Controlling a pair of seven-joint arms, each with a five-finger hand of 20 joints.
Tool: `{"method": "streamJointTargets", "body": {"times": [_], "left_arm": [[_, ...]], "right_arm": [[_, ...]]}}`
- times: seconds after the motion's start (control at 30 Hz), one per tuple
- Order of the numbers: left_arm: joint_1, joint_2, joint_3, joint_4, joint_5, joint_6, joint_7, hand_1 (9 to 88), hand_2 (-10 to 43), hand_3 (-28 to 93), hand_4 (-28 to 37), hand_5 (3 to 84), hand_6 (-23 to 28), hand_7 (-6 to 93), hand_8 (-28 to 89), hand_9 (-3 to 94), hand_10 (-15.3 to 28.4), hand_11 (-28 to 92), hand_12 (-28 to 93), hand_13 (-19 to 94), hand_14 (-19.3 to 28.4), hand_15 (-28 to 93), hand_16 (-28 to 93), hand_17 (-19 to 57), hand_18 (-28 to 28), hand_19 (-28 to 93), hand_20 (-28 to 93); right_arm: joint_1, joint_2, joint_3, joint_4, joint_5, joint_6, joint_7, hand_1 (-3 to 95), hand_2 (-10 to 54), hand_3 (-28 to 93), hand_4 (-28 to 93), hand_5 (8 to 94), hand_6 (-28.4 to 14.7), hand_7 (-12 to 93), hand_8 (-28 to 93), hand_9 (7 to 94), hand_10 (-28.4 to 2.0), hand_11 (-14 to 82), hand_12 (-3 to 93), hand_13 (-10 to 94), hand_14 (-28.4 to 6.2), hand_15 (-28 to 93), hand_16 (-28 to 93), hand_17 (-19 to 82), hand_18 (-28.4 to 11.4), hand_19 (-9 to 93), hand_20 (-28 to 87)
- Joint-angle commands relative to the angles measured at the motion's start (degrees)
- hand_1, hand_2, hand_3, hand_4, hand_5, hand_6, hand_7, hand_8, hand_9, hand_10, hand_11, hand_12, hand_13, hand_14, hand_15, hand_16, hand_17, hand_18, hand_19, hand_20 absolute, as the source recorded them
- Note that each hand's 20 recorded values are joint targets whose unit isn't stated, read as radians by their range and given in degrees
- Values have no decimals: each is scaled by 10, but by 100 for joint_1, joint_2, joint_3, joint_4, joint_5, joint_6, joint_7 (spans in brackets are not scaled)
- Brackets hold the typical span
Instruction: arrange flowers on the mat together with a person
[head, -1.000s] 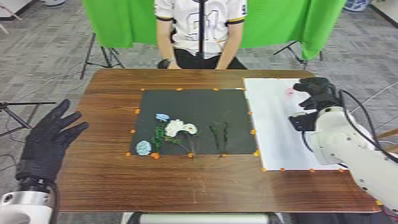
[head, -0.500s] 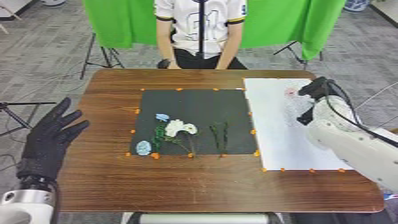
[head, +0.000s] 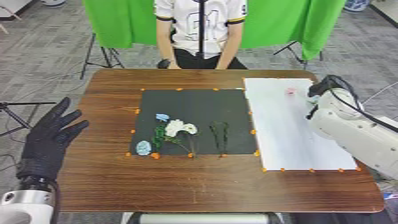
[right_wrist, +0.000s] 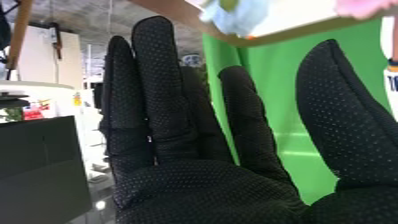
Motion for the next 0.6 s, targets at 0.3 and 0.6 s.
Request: {"method": "streamJointTargets", "body": {"times": [0.3,0.6], "left_arm": [[19,-14,79,15,-21,-3,-1,209,77,758,-244,294,35,110,-91,291,140,185,112,203,211,442,-55,-92,169,370,156],[-18,-22,86,26,-8,-7,-32,211,76,758,-242,296,37,110,-92,292,141,186,112,203,210,441,-56,-92,168,370,156]], "right_arm": [[215,-116,-190,226,93,-1012,-346,346,-51,787,-229,440,15,136,-117,461,-173,82,149,560,-149,563,68,309,-201,857,-71],[298,-184,-575,347,-198,-512,-378,399,-86,784,-259,507,40,163,-140,522,-141,102,145,589,-117,544,73,311,-186,856,-60]]}}
